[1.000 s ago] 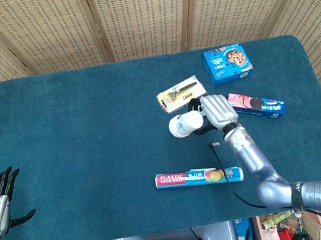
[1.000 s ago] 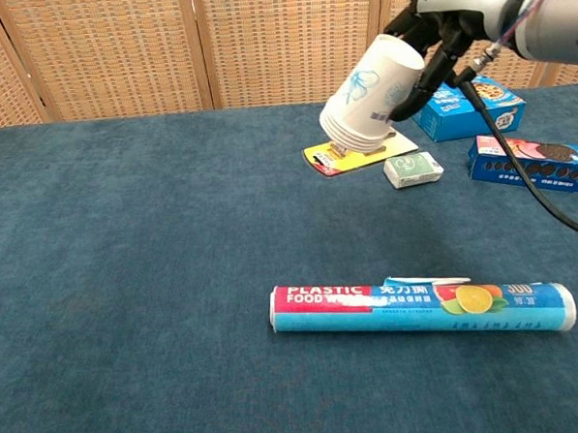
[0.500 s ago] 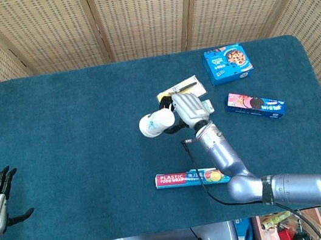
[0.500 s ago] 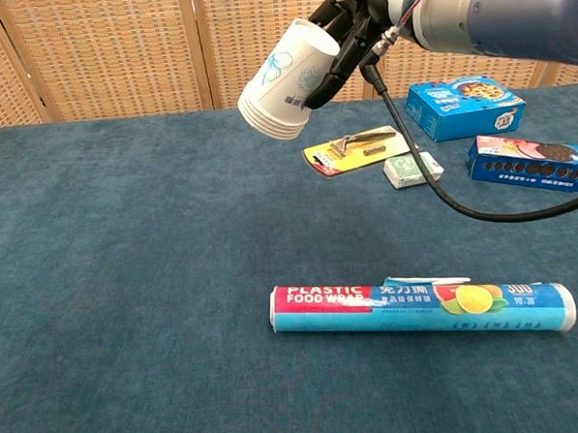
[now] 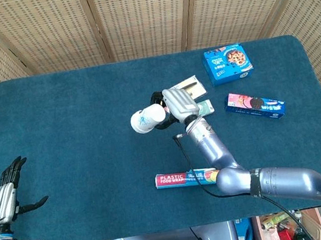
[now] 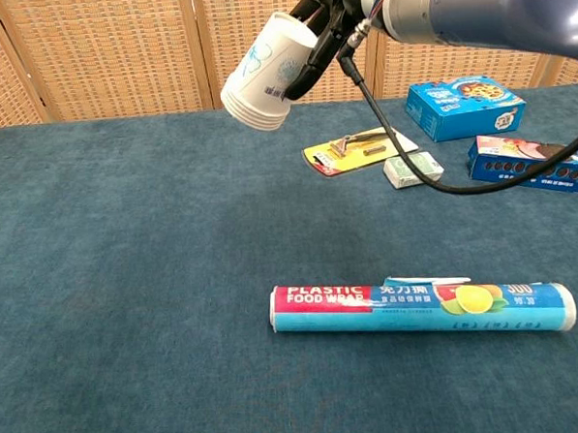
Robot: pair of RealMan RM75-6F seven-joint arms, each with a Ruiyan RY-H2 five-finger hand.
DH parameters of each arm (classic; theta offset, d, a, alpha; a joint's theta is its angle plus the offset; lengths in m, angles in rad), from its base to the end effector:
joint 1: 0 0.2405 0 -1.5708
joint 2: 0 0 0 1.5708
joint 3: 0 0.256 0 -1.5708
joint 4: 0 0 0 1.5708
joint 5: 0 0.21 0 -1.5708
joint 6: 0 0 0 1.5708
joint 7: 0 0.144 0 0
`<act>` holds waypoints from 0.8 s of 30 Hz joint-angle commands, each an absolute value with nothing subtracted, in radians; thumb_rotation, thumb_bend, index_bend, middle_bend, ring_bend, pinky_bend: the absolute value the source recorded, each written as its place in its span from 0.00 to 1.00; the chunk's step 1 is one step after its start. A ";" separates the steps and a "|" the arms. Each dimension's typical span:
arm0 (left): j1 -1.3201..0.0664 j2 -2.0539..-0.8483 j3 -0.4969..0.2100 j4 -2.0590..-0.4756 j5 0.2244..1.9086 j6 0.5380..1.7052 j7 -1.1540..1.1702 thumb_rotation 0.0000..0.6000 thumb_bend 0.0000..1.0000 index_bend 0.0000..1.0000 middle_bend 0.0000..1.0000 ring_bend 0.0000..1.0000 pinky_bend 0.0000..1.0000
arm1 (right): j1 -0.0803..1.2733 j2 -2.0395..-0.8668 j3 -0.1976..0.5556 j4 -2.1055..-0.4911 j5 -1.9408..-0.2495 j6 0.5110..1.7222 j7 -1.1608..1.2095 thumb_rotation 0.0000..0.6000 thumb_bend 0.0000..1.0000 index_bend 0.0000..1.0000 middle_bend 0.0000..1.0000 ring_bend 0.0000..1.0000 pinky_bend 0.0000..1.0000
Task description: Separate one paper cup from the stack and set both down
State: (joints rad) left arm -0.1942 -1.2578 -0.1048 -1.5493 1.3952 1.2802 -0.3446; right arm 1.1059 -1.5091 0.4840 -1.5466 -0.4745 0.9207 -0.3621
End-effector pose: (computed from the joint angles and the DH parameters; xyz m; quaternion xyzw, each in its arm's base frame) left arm -0.3064 0.2247 0.1047 -0.5125 -0.5454 -0.4692 0.4687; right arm -0.0059 -0.4210 0.0271 0.6173 -0.5215 0.4659 0.3605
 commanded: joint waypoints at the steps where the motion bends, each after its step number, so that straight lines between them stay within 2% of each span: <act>1: -0.261 -1.306 -0.143 -1.566 1.417 1.200 -0.588 1.00 0.16 0.00 0.00 0.00 0.00 | 1.109 -1.495 0.495 -1.549 -0.450 0.912 -0.349 1.00 0.26 0.75 0.62 0.48 0.73; 11: -0.313 -1.393 -0.168 -1.530 1.420 1.191 -0.667 1.00 0.16 0.00 0.00 0.00 0.00 | 1.094 -1.396 0.602 -1.643 -0.225 0.819 -0.202 1.00 0.26 0.75 0.63 0.48 0.73; 16: -0.331 -1.428 -0.201 -1.531 1.393 1.194 -0.714 1.00 0.16 0.01 0.00 0.00 0.00 | 1.103 -1.372 0.595 -1.658 -0.204 0.804 -0.184 1.00 0.26 0.75 0.63 0.48 0.73; 24: -0.381 -1.510 -0.306 -1.570 1.289 1.154 -0.913 1.00 0.16 0.20 0.00 0.00 0.00 | 1.126 -1.361 0.571 -1.670 -0.206 0.810 -0.161 1.00 0.26 0.75 0.63 0.48 0.73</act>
